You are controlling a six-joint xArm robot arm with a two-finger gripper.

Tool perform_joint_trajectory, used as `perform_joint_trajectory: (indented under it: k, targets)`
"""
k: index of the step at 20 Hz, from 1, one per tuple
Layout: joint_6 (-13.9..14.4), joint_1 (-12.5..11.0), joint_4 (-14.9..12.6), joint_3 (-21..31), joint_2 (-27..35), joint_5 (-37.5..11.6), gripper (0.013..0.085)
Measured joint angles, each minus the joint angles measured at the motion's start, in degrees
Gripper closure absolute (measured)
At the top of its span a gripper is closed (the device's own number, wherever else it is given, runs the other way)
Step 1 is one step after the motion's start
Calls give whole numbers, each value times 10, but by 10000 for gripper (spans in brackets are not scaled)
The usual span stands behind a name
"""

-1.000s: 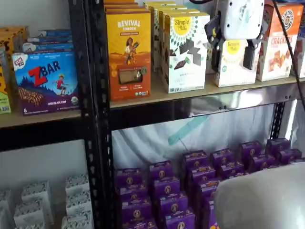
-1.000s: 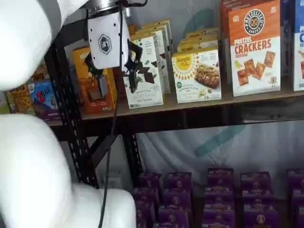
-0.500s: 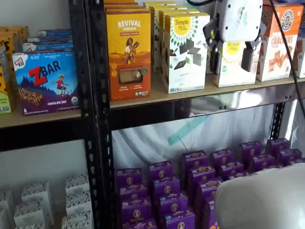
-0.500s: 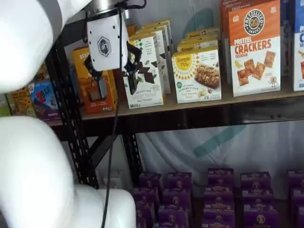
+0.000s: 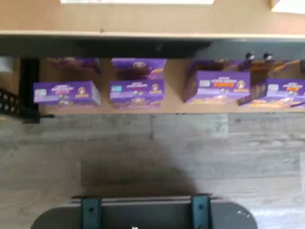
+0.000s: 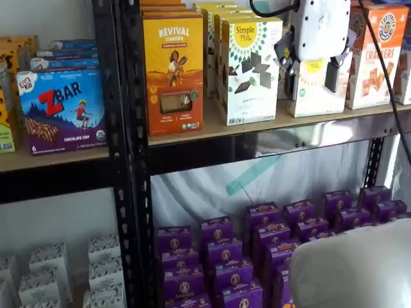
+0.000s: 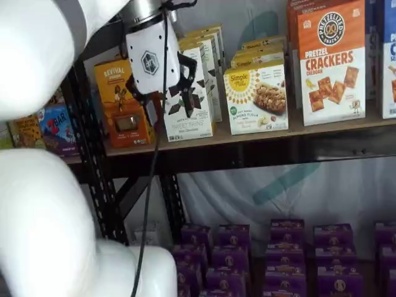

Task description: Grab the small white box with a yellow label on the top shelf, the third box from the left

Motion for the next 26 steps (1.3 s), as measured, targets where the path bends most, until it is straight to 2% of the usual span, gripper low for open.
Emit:
perform_joint_trajectory:
  k: [3, 5, 12, 17, 20, 26]
  targets:
    - [-28, -29, -7, -2, 16, -36, 130]
    - [-57, -62, -6, -13, 37, -64, 130]
    - [-133, -143, 1, -56, 103, -105, 130]
    - [-186, -200, 30, -87, 144, -119, 130]
    - [-212, -228, 53, -105, 165, -119, 130]
    - [-239, -256, 67, -133, 193, -123, 130]
